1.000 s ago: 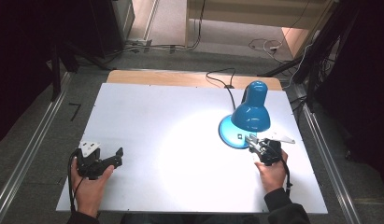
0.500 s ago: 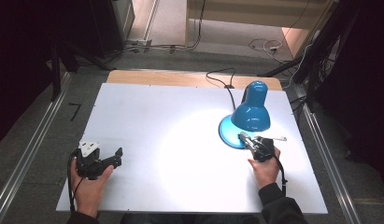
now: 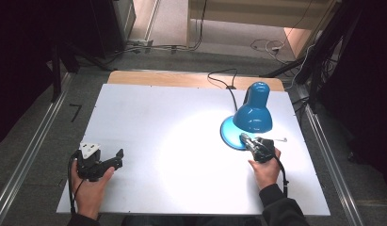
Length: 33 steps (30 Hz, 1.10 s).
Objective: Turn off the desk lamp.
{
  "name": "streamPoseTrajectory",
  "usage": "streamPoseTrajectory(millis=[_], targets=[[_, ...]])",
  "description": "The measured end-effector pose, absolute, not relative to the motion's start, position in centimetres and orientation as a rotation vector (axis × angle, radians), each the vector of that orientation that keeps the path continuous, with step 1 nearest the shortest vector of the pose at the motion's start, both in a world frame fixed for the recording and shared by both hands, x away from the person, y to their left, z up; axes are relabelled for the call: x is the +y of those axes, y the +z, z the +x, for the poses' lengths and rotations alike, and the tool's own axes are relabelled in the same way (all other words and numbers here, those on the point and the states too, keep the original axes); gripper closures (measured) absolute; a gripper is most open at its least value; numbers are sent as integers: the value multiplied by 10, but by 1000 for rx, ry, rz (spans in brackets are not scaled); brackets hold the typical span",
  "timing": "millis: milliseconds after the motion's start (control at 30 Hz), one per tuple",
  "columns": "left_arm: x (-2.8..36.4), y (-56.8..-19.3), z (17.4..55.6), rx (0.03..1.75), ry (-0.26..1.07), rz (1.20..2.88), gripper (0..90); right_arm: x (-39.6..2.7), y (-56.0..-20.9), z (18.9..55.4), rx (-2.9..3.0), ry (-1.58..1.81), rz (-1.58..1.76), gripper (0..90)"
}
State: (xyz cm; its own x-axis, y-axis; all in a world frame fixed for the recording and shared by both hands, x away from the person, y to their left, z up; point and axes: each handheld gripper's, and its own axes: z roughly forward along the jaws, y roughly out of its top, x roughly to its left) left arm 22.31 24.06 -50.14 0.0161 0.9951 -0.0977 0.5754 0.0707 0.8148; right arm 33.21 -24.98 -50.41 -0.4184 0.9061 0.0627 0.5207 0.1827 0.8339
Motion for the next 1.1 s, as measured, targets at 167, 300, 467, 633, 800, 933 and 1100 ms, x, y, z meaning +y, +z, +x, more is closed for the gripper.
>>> streamPoseTrajectory(millis=[167, 300, 467, 633, 800, 933, 1100], targets=[[240, -502, 223, 1646, 752, 1588, 146, -250, -504, 332, 2013, 1134, 1329, 881], [240, -501, 223, 1642, 753, 1589, 147, -250, -504, 332, 2015, 1139, 1328, 882], [240, -502, 224, 1643, 751, 1589, 148, -251, -504, 334, 2019, 1152, 1338, 882], [240, -502, 224, 1641, 750, 1594, 148, -251, -504, 335, 2020, 1154, 1341, 882], [240, -502, 224, 1639, 751, 1595, 149, -251, -504, 335, 2019, 1154, 1339, 883], [240, -502, 224, 1638, 750, 1594, 150, -252, -505, 336, 2012, 1155, 1330, 883], [240, -501, 223, 1638, 750, 1592, 150, -252, -507, 342, 1992, 1163, 1349, 883]])
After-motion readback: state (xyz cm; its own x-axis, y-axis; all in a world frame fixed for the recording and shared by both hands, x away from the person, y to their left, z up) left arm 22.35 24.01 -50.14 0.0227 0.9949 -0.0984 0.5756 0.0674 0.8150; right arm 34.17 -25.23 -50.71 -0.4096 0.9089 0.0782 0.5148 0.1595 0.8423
